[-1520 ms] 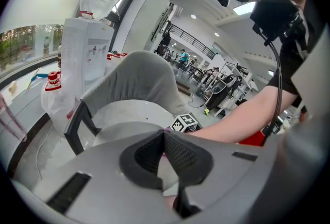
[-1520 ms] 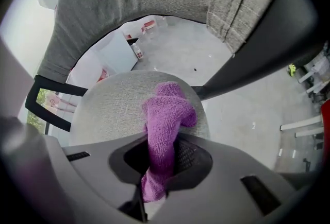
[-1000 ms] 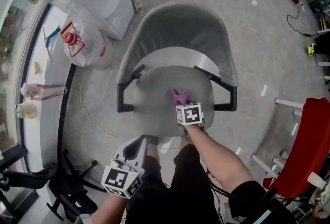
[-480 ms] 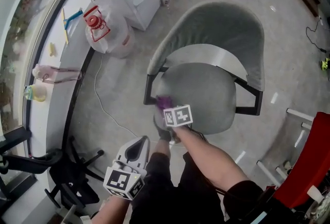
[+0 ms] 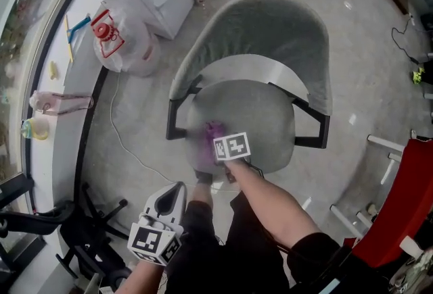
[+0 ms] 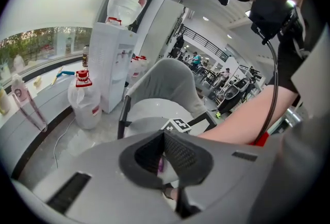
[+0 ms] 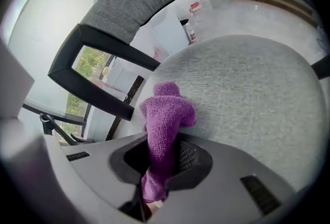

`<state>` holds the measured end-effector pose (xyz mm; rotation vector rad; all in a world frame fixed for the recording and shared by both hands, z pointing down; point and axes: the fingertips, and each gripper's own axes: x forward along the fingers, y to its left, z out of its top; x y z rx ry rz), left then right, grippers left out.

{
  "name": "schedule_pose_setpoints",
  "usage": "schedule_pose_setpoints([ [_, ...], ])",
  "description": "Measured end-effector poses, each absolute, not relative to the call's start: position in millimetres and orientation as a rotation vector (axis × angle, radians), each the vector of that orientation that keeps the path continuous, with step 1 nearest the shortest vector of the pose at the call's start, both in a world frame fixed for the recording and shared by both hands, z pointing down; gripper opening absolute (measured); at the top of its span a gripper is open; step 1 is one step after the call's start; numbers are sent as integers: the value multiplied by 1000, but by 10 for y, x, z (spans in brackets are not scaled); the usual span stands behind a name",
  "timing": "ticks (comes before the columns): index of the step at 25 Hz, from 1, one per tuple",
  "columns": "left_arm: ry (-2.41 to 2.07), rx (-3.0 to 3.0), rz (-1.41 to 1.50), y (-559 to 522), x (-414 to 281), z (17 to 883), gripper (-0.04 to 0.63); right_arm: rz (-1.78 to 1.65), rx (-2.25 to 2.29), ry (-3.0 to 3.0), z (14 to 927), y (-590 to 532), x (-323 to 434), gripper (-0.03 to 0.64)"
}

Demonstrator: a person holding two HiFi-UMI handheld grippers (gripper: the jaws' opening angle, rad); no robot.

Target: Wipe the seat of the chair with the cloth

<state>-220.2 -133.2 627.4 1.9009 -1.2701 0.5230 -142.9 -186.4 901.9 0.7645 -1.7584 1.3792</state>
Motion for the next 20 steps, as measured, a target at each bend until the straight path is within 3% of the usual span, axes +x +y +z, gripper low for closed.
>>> schedule_pose_setpoints([
  [20, -1133, 2031, 549, -1670, -914, 6237, 6, 1322, 979, -1590, 9033, -1779, 806, 67],
])
